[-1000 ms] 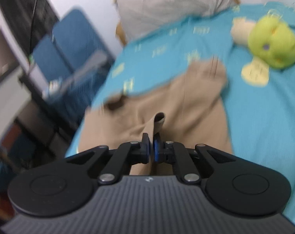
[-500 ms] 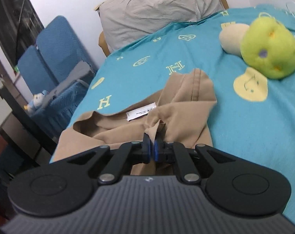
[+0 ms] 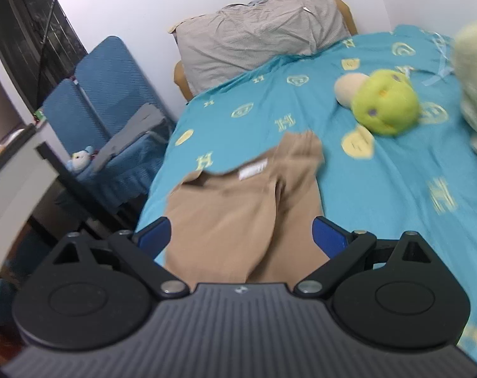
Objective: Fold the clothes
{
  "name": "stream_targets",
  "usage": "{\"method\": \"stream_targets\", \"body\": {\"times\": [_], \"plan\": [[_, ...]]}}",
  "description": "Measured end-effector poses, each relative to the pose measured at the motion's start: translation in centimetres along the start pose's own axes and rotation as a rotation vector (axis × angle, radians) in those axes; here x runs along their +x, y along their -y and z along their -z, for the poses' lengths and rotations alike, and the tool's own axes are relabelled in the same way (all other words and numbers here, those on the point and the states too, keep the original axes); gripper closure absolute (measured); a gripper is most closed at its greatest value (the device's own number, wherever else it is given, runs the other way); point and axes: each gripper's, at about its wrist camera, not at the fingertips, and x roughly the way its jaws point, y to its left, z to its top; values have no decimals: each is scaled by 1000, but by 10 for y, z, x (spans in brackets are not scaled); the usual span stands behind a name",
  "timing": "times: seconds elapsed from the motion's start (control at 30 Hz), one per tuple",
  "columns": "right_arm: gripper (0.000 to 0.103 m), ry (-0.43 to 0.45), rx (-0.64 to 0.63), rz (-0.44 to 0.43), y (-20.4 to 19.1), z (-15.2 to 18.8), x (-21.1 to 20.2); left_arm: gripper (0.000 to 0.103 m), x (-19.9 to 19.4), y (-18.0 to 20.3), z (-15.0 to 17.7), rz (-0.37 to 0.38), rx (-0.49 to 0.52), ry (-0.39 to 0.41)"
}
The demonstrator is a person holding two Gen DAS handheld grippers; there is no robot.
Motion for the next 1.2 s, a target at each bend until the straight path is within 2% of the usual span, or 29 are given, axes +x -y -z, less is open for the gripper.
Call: {"method": "stream_targets", "body": {"times": [0.2,0.27,0.33,0.4,0.53,0.63,0.77,0.8,0.83,0.87,0.93,0.97,1.0,1.03,1.1,1.2], "plan": [[6,-143,198,4,20,78,-93,34,-2,-20,1,-73,-107,-60],[9,-215,245,3,27,113,-111,34,1,-26,4,-94,-123,-93],[19,-275,300,25,32,143,-122,34,4,-32,6,-105,-139,-127],[21,-305,346,68,35,162,-128,33,6,-37,13,-80,-156,-174],[21,-367,282,121,24,179,-119,33,2,-36,19,-63,-152,-196],[21,-450,268,122,20,193,-106,33,0,-34,24,-15,-171,-257],[20,-486,204,130,9,200,-103,35,-7,-25,36,10,-149,-349],[20,-497,196,130,7,202,-105,39,-10,-21,39,11,-136,-371],[21,-507,186,128,3,204,-106,47,-12,-17,40,9,-102,-382],[24,-519,162,126,-1,207,-108,52,-15,-13,41,18,-70,-385],[50,-539,79,142,-13,214,-111,72,-19,-13,43,26,-74,-376],[60,-544,34,162,-19,216,-111,78,-18,-13,44,11,-71,-379],[84,-551,12,176,-23,216,-112,87,-18,-13,45,-3,-69,-381],[90,-551,6,181,-23,215,-113,92,-19,-13,44,-7,-73,-373],[92,-530,9,176,-23,210,-120,94,-28,-13,41,-5,-90,-333],[93,-439,31,149,-23,197,-145,95,-59,-14,35,50,-133,-195]]}}
